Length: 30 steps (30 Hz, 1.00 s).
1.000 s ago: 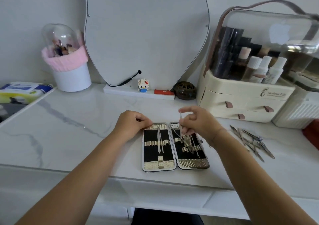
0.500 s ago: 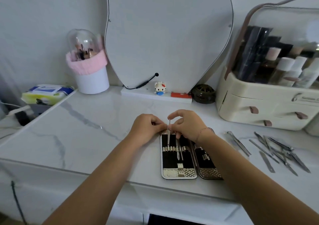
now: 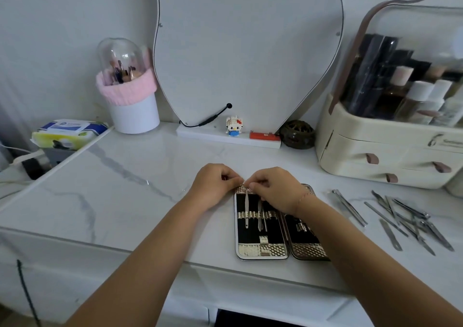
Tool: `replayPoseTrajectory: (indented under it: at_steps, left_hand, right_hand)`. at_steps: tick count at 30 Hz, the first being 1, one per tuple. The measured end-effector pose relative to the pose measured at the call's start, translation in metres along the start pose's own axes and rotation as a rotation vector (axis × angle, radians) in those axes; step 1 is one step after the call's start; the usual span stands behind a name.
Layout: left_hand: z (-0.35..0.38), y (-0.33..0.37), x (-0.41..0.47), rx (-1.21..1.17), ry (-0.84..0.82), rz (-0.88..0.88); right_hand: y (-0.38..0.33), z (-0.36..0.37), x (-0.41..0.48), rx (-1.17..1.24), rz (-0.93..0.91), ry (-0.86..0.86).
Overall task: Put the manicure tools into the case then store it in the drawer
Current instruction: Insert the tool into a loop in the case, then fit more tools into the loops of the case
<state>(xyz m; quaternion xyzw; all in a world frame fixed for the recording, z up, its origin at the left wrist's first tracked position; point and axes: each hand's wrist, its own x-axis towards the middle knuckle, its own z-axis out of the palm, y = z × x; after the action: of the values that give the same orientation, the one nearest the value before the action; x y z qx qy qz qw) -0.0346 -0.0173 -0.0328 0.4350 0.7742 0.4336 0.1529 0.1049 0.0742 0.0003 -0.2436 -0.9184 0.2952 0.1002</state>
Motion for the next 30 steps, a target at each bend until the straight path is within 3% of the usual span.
replayPoseTrajectory:
  at_steps: [13, 19, 26, 30]
  left_hand:
    - [-0.002, 0.002, -0.003, -0.017, -0.004, 0.007]
    - [-0.001, 0.000, -0.003, -0.010, 0.002, 0.016]
    - [0.000, -0.003, -0.002, -0.021, -0.018, 0.045]
    - [0.001, -0.004, -0.001, -0.018, -0.010, 0.052]
  right_hand:
    - [0.001, -0.002, -0.007, -0.087, -0.086, -0.075]
    - [0.012, -0.009, -0.025, 0.073, -0.065, 0.123]
    - [0.082, -0.068, -0.093, 0.026, 0.280, 0.502]
    - [0.112, -0.089, -0.131, -0.085, 0.486, 0.476]
